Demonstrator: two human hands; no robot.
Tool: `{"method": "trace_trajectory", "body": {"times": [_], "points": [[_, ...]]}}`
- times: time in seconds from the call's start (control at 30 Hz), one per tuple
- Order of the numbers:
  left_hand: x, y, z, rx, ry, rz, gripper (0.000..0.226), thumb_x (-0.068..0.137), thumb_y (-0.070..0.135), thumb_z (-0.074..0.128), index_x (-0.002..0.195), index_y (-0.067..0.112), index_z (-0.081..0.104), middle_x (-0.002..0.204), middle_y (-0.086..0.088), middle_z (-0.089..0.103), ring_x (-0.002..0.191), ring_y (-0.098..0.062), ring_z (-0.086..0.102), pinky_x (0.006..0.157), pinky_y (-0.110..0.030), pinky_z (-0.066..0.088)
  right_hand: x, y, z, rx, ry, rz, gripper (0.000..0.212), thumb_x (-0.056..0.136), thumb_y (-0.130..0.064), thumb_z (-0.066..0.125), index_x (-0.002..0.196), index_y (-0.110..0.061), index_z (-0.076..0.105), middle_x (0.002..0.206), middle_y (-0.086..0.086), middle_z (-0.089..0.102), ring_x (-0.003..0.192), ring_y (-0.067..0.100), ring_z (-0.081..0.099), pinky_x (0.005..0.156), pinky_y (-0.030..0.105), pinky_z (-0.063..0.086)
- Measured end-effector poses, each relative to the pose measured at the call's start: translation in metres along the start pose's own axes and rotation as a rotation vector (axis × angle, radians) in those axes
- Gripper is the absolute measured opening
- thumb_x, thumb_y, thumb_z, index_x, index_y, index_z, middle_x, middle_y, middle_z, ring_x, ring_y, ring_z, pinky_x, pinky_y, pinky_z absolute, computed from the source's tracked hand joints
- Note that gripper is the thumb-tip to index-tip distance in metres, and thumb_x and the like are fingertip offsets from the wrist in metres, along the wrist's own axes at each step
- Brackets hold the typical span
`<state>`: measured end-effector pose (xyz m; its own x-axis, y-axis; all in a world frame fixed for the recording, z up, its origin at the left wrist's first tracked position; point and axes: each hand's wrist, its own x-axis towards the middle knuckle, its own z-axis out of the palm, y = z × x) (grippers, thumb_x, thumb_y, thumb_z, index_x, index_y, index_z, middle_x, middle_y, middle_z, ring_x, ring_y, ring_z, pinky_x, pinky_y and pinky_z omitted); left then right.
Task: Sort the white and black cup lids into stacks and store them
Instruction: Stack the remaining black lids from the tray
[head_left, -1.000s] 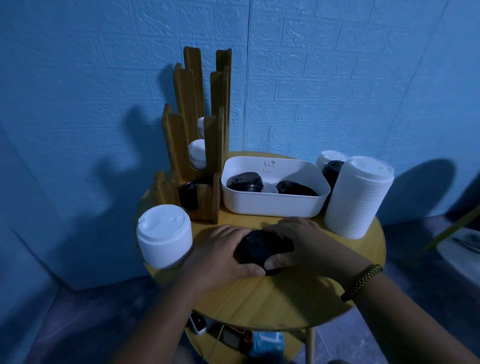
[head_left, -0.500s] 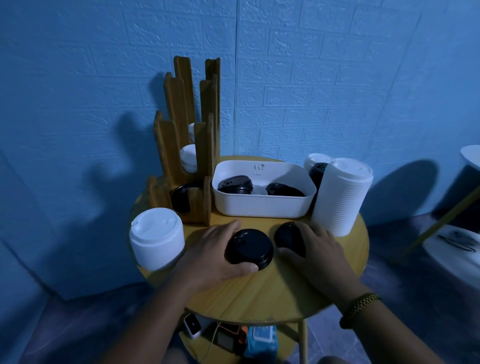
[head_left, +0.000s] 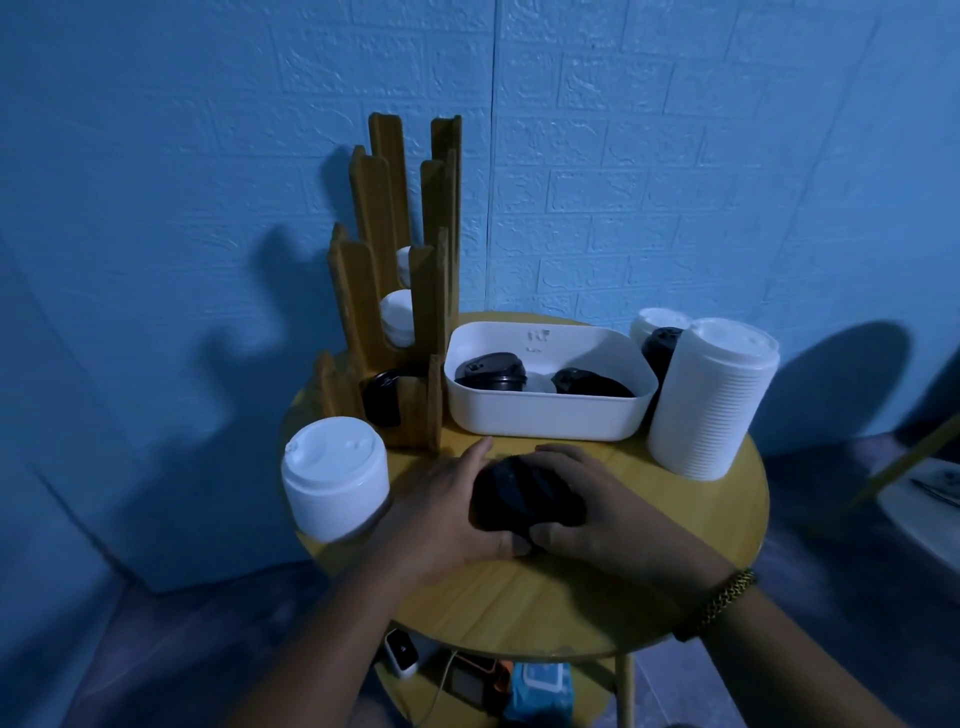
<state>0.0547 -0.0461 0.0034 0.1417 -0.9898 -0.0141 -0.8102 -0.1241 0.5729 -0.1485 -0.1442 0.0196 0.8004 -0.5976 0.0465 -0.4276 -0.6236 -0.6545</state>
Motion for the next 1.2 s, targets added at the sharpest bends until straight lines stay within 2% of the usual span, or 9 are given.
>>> {"method": "trace_trajectory", "body": {"times": [0.17,0.4,0.47,0.53,0.63,0.7,0.9,1.03,1.2], "points": [[-0.001,0.000,-0.002,0.052,0.006,0.022,0.116,0.073,0.069,0.076,0.158,0.044,0.002,0.161,0.012,0.031,0.145,-0.014,0.030,0.113,-0.040,0.037,0.004,0.001,0.006,0.077,0.055,0.015,0.064,0.080,-0.057,0.072,0.137,-0.050,0.044,0.136,-0.022,0.035,0.123,0.003,0.043,0.100,0.027,0.049],[-0.002,0.002,-0.003,0.060,-0.006,0.019,0.115,0.075,0.066,0.077,0.159,0.042,0.002,0.164,0.010,0.025,0.148,-0.015,0.026,0.115,-0.038,0.035,0.012,-0.002,-0.016,0.122,-0.129,-0.036,0.054,0.086,-0.029,0.076,0.131,-0.046,0.053,0.134,-0.027,0.046,0.118,-0.004,0.049,0.095,0.019,0.050],[-0.002,0.002,-0.003,0.065,-0.005,0.016,0.115,0.076,0.066,0.077,0.159,0.042,0.002,0.164,0.010,0.026,0.148,-0.015,0.026,0.115,-0.038,0.035,0.015,-0.004,-0.020,0.126,-0.196,-0.025,0.055,0.087,-0.025,0.075,0.132,-0.046,0.052,0.141,-0.024,0.039,0.122,-0.001,0.046,0.098,0.021,0.048],[-0.002,0.002,-0.003,0.068,0.000,0.014,0.115,0.076,0.066,0.077,0.159,0.042,0.002,0.163,0.010,0.027,0.147,-0.016,0.027,0.114,-0.038,0.036,0.017,-0.008,-0.017,0.097,-0.199,0.010,0.053,0.084,-0.035,0.077,0.129,-0.050,0.052,0.144,-0.021,0.030,0.126,0.005,0.041,0.102,0.025,0.047],[-0.002,0.002,-0.003,0.062,-0.007,0.012,0.115,0.076,0.066,0.077,0.159,0.042,0.002,0.163,0.009,0.028,0.146,-0.016,0.029,0.113,-0.038,0.037,0.019,-0.013,-0.005,-0.012,-0.041,0.009,0.050,0.077,-0.052,0.078,0.119,-0.052,0.051,0.130,-0.018,0.035,0.119,0.006,0.040,0.093,0.022,0.048],[-0.002,0.001,-0.003,0.058,-0.010,0.010,0.115,0.075,0.067,0.077,0.159,0.042,0.002,0.162,0.010,0.029,0.145,-0.015,0.030,0.113,-0.039,0.037,0.019,-0.016,-0.002,-0.067,0.017,-0.025,0.052,0.078,-0.050,0.078,0.122,-0.048,0.051,0.124,-0.019,0.039,0.115,0.004,0.043,0.087,0.019,0.048],[-0.001,0.000,-0.002,0.058,-0.003,0.014,0.117,0.074,0.067,0.077,0.159,0.042,0.001,0.162,0.011,0.028,0.147,-0.015,0.028,0.114,-0.036,0.036,0.013,-0.017,-0.016,0.009,-0.093,-0.023,0.061,0.083,-0.030,0.077,0.135,-0.042,0.047,0.131,-0.020,0.051,0.118,0.002,0.051,0.098,0.028,0.051],[-0.002,-0.001,-0.002,0.062,0.000,0.031,0.115,0.075,0.067,0.076,0.158,0.043,0.002,0.162,0.012,0.028,0.146,-0.014,0.027,0.113,-0.036,0.037,0.016,-0.021,-0.018,-0.091,-0.161,-0.051,0.065,0.087,-0.029,0.073,0.144,-0.040,0.043,0.143,-0.023,0.041,0.123,0.001,0.043,0.101,0.020,0.043],[-0.002,0.002,-0.002,0.029,0.042,0.076,0.093,0.080,0.068,0.071,0.156,0.044,0.023,0.158,0.020,0.032,0.140,-0.003,0.031,0.109,-0.028,0.038,0.018,-0.020,-0.018,-0.167,-0.163,-0.068,0.067,0.088,-0.034,0.070,0.149,-0.033,0.041,0.152,-0.022,0.031,0.130,-0.001,0.031,0.106,0.020,0.030]]}}
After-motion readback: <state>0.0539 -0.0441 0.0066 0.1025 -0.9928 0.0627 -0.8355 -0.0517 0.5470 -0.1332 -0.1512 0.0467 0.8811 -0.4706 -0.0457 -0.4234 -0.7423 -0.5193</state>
